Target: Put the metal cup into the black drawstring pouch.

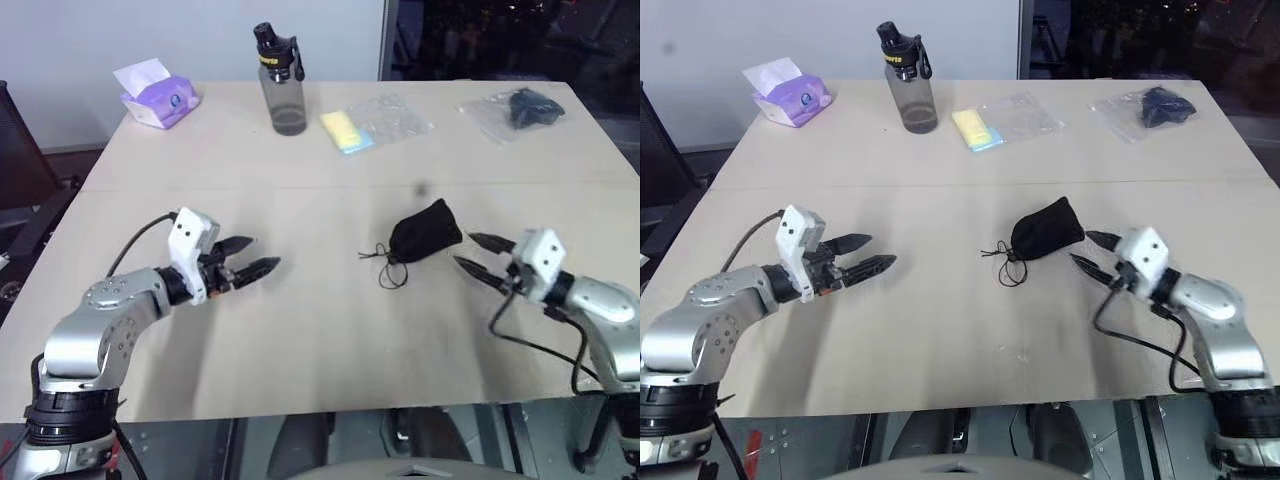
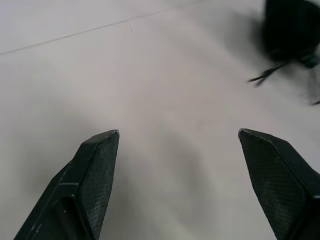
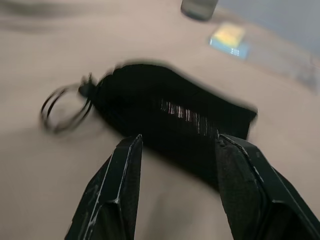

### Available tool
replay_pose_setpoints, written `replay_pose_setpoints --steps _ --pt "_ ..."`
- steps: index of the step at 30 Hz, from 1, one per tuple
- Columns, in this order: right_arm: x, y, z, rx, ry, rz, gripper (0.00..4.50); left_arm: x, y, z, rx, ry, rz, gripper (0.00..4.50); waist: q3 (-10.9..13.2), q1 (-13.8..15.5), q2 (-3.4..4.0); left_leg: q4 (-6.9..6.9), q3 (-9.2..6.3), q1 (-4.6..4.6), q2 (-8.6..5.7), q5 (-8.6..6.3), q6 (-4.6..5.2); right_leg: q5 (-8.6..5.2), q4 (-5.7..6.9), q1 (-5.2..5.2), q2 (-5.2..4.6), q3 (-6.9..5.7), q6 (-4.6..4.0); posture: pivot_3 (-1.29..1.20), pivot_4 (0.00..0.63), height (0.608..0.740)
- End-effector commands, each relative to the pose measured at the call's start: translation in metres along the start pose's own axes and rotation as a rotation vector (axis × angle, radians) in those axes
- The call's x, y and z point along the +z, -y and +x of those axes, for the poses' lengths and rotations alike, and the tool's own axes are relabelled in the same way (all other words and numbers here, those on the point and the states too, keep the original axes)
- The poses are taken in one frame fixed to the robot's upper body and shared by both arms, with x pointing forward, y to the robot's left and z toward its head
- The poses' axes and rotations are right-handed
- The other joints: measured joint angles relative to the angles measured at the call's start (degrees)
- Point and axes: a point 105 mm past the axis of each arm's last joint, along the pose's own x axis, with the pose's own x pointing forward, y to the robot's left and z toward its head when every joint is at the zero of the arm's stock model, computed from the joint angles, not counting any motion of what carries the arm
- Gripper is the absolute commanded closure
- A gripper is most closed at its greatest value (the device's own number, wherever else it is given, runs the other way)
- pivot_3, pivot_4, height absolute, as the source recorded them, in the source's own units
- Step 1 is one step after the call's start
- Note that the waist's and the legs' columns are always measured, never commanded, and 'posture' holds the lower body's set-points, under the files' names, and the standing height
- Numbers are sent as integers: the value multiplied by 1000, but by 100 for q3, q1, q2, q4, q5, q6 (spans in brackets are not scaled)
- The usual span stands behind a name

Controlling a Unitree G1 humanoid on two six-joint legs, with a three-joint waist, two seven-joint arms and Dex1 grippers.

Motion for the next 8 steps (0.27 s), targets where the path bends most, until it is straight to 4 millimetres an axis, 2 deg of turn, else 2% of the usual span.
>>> replay_pose_setpoints --steps 1,4,8 --pt "-13 17 -30 -3 15 130 2184 13 3 1 26 62 104 542 -1 2 -1 1 1 2 0 0 0 0 0 3 0 0 0 0 150 740" --pt "-33 31 -43 -56 -30 195 2184 8 12 1 4 65 134 542 -1 -16 -1 2 9 8 0 0 0 0 -3 9 -1 7 -1 0 150 740" --pt "-37 34 -51 2 -6 221 2184 1 22 -1 -12 68 151 542 -1 -19 0 0 11 12 2 0 0 0 0 8 2 9 0 0 150 740"
